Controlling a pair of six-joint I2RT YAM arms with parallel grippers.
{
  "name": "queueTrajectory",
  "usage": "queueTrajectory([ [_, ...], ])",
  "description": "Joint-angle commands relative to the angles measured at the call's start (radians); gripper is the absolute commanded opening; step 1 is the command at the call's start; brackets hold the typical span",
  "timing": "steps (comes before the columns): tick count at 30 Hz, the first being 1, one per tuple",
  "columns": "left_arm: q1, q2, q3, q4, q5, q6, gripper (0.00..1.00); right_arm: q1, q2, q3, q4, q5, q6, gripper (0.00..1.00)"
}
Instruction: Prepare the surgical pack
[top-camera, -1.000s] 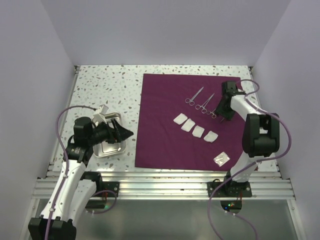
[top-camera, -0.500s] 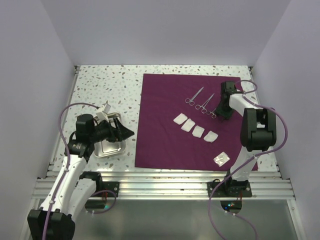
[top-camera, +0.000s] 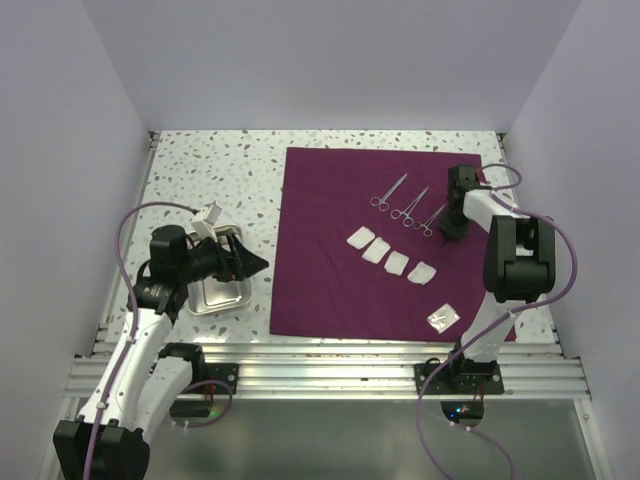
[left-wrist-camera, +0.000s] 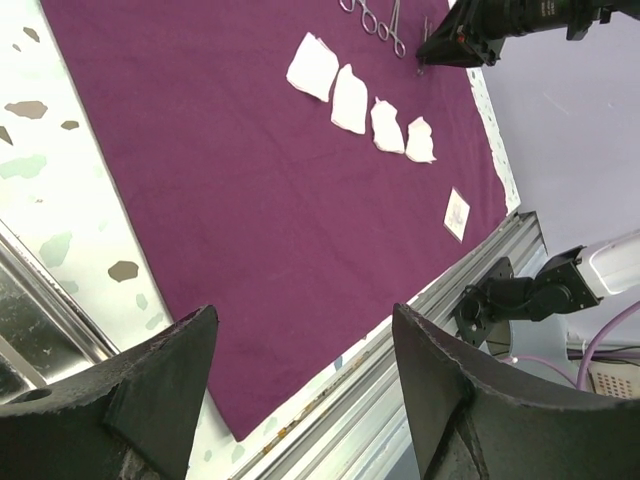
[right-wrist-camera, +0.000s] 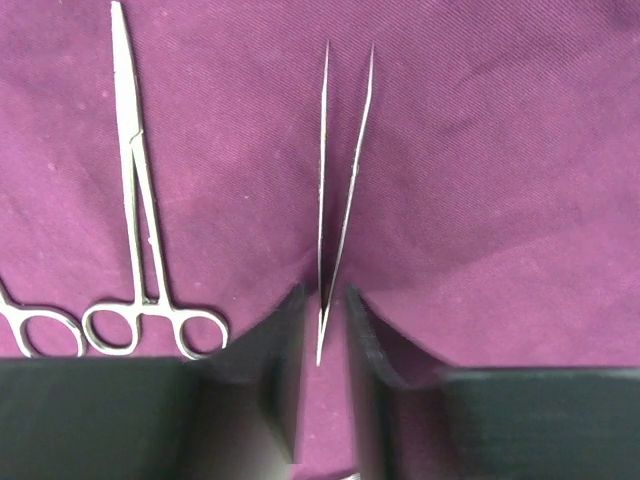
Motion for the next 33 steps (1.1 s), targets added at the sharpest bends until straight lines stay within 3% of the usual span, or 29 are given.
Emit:
queueTrajectory([
  [1, -0.008, -0.003, 0.053, 0.001, 0.027, 0.023, 0.73, -0.011, 0.010, -0.010, 0.032, 0.011, 0.000, 0.20],
  [4, -0.007, 0.000, 0.060, -0.004, 0.031, 0.021, 0.73, -0.011, -0.019, -0.010, 0.032, 0.010, -0.015, 0.00],
  [10, -0.007, 0.073, 0.076, 0.038, 0.080, -0.017, 0.74, 0.003, -0.138, -0.004, -0.014, -0.102, -0.073, 0.00],
  [14, -0.008, 0.133, -0.017, 0.306, 0.235, -0.183, 0.79, 0.092, -0.343, -0.100, -0.005, -0.238, -0.110, 0.00],
  [16, -0.014, 0.147, -0.068, 0.559, 0.275, -0.277, 0.81, 0.135, -0.425, -0.161, 0.076, -0.457, -0.113, 0.00],
  [18, -0.025, 0.164, -0.116, 0.685, 0.281, -0.383, 0.86, 0.230, -0.519, -0.258, 0.206, -0.602, -0.101, 0.00],
  [19, -0.030, 0.173, -0.125, 0.791, 0.278, -0.411, 0.88, 0.308, -0.539, -0.315, 0.257, -0.745, -0.087, 0.00],
  [22, -0.065, 0.196, -0.151, 0.936, 0.228, -0.492, 0.91, 0.424, -0.603, -0.378, 0.427, -0.924, -0.032, 0.00],
  [28, -0.174, 0.262, -0.180, 1.132, 0.139, -0.583, 0.89, 0.517, -0.657, -0.476, 0.684, -1.153, 0.106, 0.00],
  [33, -0.217, 0.317, -0.268, 1.366, 0.106, -0.687, 0.74, 0.578, -0.665, -0.522, 0.907, -1.216, 0.264, 0.00],
])
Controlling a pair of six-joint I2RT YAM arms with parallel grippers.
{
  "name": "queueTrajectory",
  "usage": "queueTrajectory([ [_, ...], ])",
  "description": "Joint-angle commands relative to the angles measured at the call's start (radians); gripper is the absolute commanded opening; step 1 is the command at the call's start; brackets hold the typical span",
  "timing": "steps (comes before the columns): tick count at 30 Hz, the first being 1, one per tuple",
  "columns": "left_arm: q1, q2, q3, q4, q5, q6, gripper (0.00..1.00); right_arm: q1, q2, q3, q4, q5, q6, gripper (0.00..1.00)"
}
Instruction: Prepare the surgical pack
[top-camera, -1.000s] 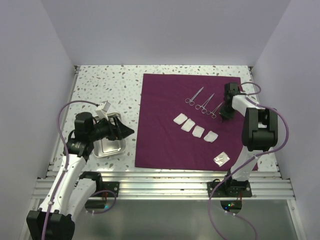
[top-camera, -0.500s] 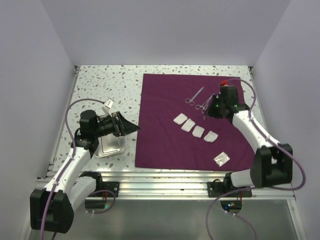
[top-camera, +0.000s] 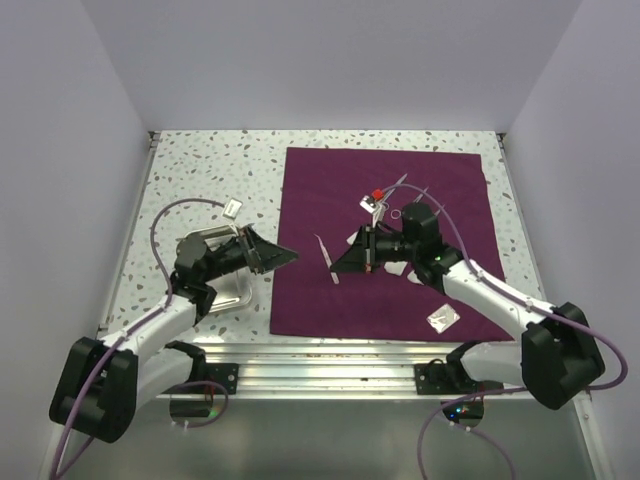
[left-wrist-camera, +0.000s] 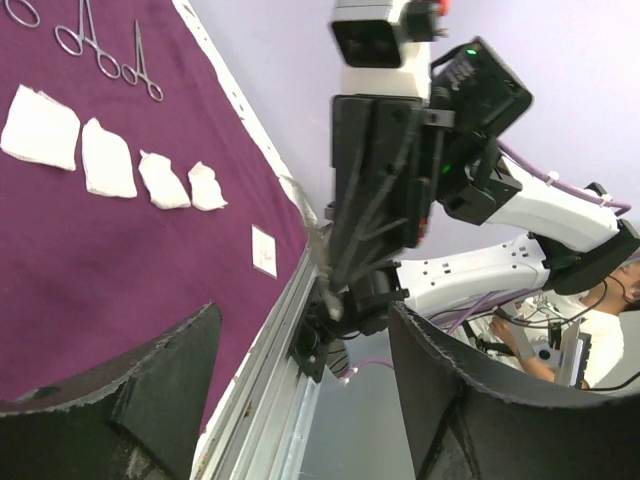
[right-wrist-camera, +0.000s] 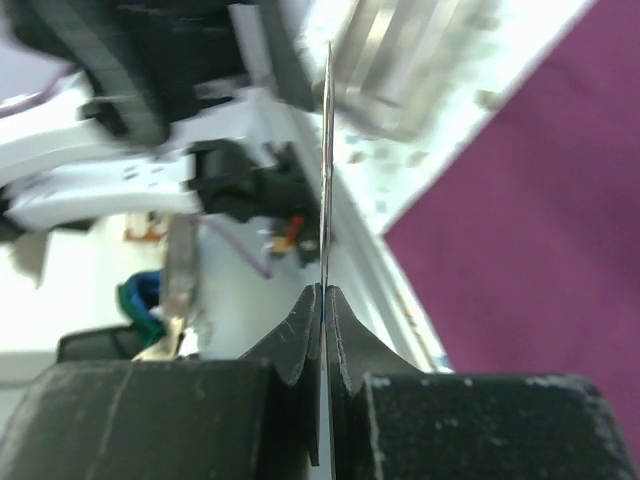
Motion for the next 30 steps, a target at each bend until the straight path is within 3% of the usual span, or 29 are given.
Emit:
queueTrajectory([
  [1, -0.017, 0.036, -0.041, 0.251, -0.044, -0.095, 0.70, 0.037, -0.032, -0.032, 0.284, -0.123, 0.158, 0.00],
  [5, -0.053, 0.050, -0.045, 0.278, -0.083, -0.095, 0.69, 0.083, 0.026, -0.054, 0.482, -0.128, 0.292, 0.00],
  [18, -0.134, 0.115, -0.034, 0.321, -0.133, -0.123, 0.51, 0.167, 0.133, -0.040, 0.620, -0.058, 0.350, 0.00],
  [21, -0.134, 0.127, -0.034, 0.360, -0.128, -0.155, 0.31, 0.175, 0.144, -0.039, 0.616, -0.036, 0.347, 0.00],
  [22, -0.134, 0.127, -0.025, 0.355, -0.123, -0.161, 0.13, 0.175, 0.144, -0.037, 0.591, -0.019, 0.337, 0.00],
  [23, -0.134, 0.125, -0.018, 0.311, -0.119, -0.156, 0.01, 0.174, 0.144, -0.034, 0.562, -0.008, 0.324, 0.00],
  [24, -0.134, 0.113, 0.008, 0.259, -0.117, -0.127, 0.00, 0.175, 0.139, -0.016, 0.522, 0.002, 0.307, 0.00],
  [25, -0.133, 0.105, 0.031, 0.181, -0.114, -0.095, 0.00, 0.175, 0.135, -0.003, 0.402, 0.045, 0.253, 0.18],
  [27, -0.131, 0.076, 0.144, -0.186, -0.139, 0.076, 0.00, 0.174, 0.112, 0.080, 0.155, 0.144, 0.145, 0.46],
  [28, -0.131, 0.070, 0.189, -0.329, -0.206, 0.144, 0.00, 0.175, 0.095, 0.113, -0.069, 0.206, 0.034, 0.59],
  [29, -0.131, 0.066, 0.228, -0.546, -0.249, 0.201, 0.00, 0.174, 0.089, 0.144, -0.164, 0.323, -0.005, 0.64],
  [30, -0.126, 0.069, 0.304, -0.649, -0.351, 0.294, 0.00, 0.168, 0.087, 0.191, -0.235, 0.370, -0.050, 0.72],
])
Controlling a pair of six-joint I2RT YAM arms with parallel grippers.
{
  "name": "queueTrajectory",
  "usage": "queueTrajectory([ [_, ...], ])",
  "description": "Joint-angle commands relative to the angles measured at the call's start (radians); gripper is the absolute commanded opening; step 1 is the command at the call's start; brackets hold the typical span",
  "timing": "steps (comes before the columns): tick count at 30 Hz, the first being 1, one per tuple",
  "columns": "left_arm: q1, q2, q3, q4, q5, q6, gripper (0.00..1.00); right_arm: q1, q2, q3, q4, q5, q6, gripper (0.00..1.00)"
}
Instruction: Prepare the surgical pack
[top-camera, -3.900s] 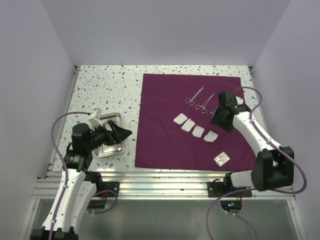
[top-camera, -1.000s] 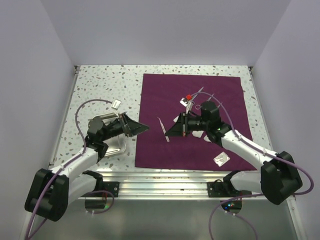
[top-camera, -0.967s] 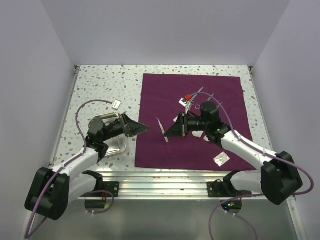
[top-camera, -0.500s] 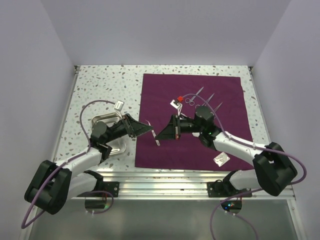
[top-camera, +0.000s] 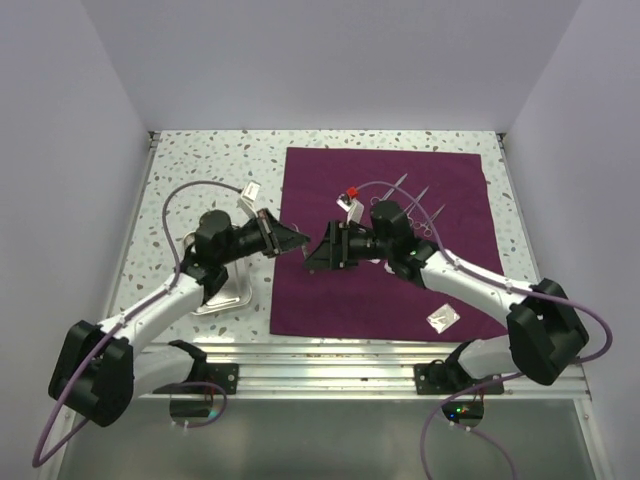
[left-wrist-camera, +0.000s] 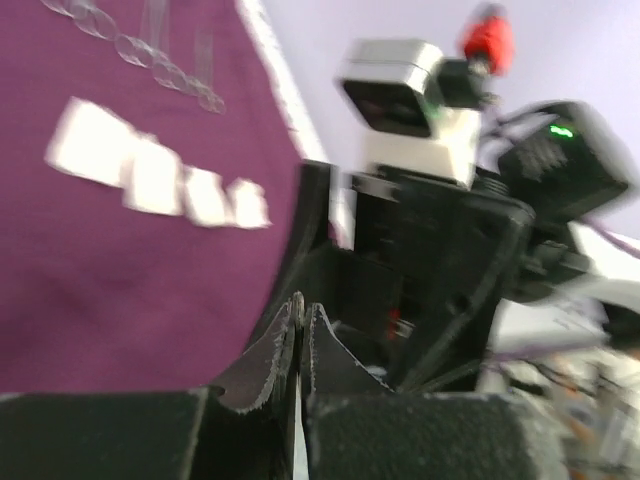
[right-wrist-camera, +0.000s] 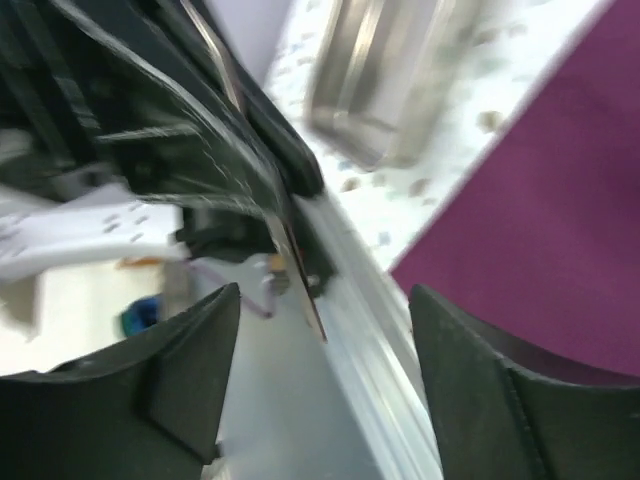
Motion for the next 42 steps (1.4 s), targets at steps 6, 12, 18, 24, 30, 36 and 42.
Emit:
queueTrajectory([
  [6, 0.040, 0.063, 0.409, -1.025, -0.610, 0.461, 0.00, -0.068, 0.046, 0.343, -0.804, 0.687, -0.351, 0.75],
  [12, 0.065, 0.179, 0.558, -1.342, -0.860, 0.516, 0.00, -0.269, 0.156, 0.413, -0.855, 0.578, -0.331, 0.75],
  [18, 0.094, 0.198, 0.608, -1.539, -0.963, 0.542, 0.00, -0.346, 0.196, 0.517, -1.037, 0.518, -0.363, 0.75],
  [24, 0.114, 0.155, 0.482, -1.478, -0.858, 0.531, 0.00, -0.387, 0.161, 0.511, -1.112, 0.579, -0.377, 0.76],
  [30, 0.142, 0.232, 0.413, -1.375, -0.842, 0.588, 0.00, -0.404, 0.236, 0.585, -1.186, 0.660, -0.391, 0.75],
  [36, 0.192, 0.298, 0.420, -1.315, -0.802, 0.626, 0.00, -0.427, 0.329, 0.654, -1.192, 0.712, -0.371, 0.75],
  [42, 0.198, 0.336, 0.446, -1.298, -0.789, 0.624, 0.00, -0.488, 0.420, 0.732, -1.212, 0.774, -0.382, 0.74],
])
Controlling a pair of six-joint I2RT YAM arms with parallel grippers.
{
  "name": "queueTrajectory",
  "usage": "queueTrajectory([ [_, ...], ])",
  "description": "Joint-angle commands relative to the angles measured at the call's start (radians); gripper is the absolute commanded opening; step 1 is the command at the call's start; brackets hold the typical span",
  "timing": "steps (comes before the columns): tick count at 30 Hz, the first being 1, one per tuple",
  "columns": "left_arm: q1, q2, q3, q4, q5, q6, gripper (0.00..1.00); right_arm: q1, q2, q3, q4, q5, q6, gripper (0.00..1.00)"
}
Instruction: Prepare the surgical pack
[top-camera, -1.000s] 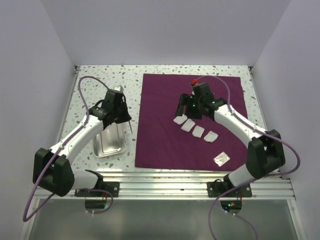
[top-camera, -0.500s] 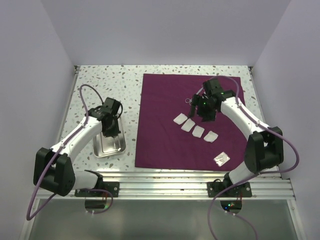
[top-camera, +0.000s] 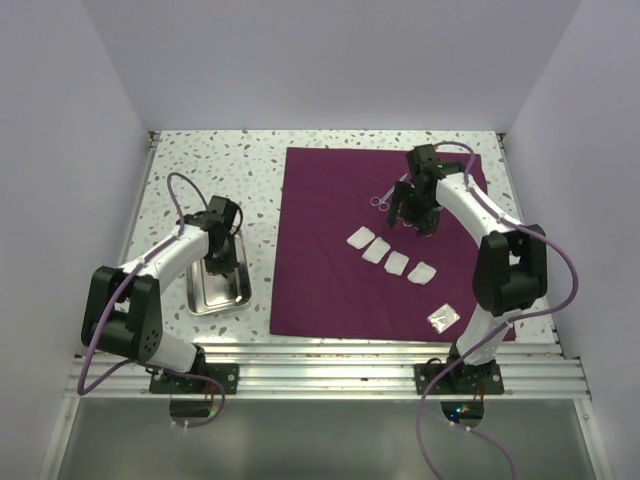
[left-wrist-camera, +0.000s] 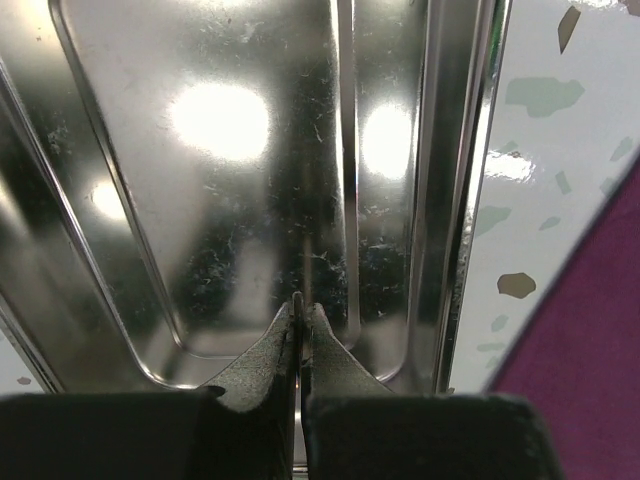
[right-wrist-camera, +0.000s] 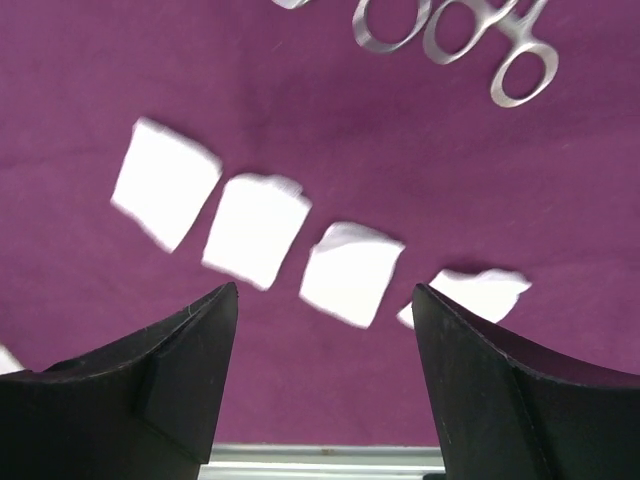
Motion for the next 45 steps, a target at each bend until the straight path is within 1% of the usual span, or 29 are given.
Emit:
queueTrajectory([
  [1, 0.007, 0.005, 0.039, 0.047, 0.018, 0.022, 0.00, -0.053, 0.055, 0.075, -0.022, 0.067, -0.017, 0.72],
  [3, 0.007, 0.015, 0.061, 0.050, 0.017, 0.028, 0.00, -0.076, 0.084, 0.104, -0.018, 0.087, -0.017, 0.70],
  [5, 0.007, 0.058, 0.075, 0.041, 0.012, 0.031, 0.00, -0.084, 0.127, 0.124, -0.008, 0.095, -0.024, 0.68],
  [7, 0.007, 0.084, 0.075, 0.045, 0.024, 0.023, 0.00, -0.087, 0.154, 0.150, -0.004, 0.137, -0.021, 0.63],
  [9, 0.007, 0.098, 0.070, 0.061, 0.040, 0.016, 0.00, -0.092, 0.190, 0.164, 0.021, 0.161, -0.007, 0.60],
  [10, 0.007, 0.100, 0.070, 0.064, 0.047, 0.014, 0.02, -0.092, 0.211, 0.172, 0.028, 0.186, 0.018, 0.57],
  [11, 0.007, 0.103, 0.070, 0.068, 0.047, 0.014, 0.09, -0.098, 0.223, 0.180, 0.033, 0.193, 0.028, 0.56],
  [12, 0.007, 0.103, 0.072, 0.070, 0.046, 0.016, 0.19, -0.096, 0.234, 0.193, 0.036, 0.203, 0.053, 0.54],
  [13, 0.007, 0.103, 0.072, 0.068, 0.037, 0.017, 0.22, -0.098, 0.245, 0.201, 0.041, 0.223, 0.062, 0.54],
  [14, 0.007, 0.101, 0.072, 0.070, 0.031, 0.019, 0.28, -0.099, 0.269, 0.222, 0.041, 0.233, 0.071, 0.54],
  [16, 0.007, 0.098, 0.072, 0.067, 0.021, 0.020, 0.33, -0.099, 0.291, 0.242, 0.039, 0.265, 0.096, 0.53],
  [17, 0.007, 0.095, 0.076, 0.065, 0.020, 0.020, 0.38, -0.102, 0.309, 0.262, 0.041, 0.271, 0.102, 0.54],
  [20, 0.007, 0.089, 0.088, 0.053, 0.023, 0.019, 0.47, -0.113, 0.334, 0.302, 0.041, 0.288, 0.105, 0.53],
  [21, 0.007, 0.084, 0.093, 0.048, 0.024, 0.017, 0.49, -0.115, 0.354, 0.314, 0.039, 0.279, 0.101, 0.53],
  [23, 0.007, 0.068, 0.107, 0.039, 0.027, 0.016, 0.51, -0.122, 0.375, 0.360, 0.051, 0.233, 0.093, 0.53],
  [27, 0.007, 0.031, 0.128, 0.028, 0.052, 0.013, 0.52, -0.121, 0.418, 0.407, 0.093, 0.217, 0.128, 0.50],
  [31, 0.007, -0.002, 0.141, 0.024, 0.075, 0.013, 0.57, -0.119, 0.501, 0.511, 0.039, 0.225, 0.177, 0.48],
  [34, 0.007, -0.029, 0.147, 0.025, 0.077, 0.016, 0.60, -0.119, 0.535, 0.534, 0.042, 0.231, 0.194, 0.45],
  [37, 0.007, -0.045, 0.153, 0.022, 0.072, 0.023, 0.60, -0.116, 0.550, 0.543, 0.048, 0.260, 0.202, 0.41],
  [38, 0.007, -0.046, 0.155, 0.021, 0.070, 0.022, 0.60, -0.115, 0.555, 0.558, 0.039, 0.271, 0.203, 0.38],
  [41, 0.007, -0.052, 0.151, 0.021, 0.078, 0.013, 0.61, -0.109, 0.578, 0.595, -0.007, 0.308, 0.206, 0.35],
  [45, 0.007, -0.054, 0.153, 0.021, 0.090, 0.003, 0.61, -0.109, 0.596, 0.592, -0.016, 0.311, 0.217, 0.34],
])
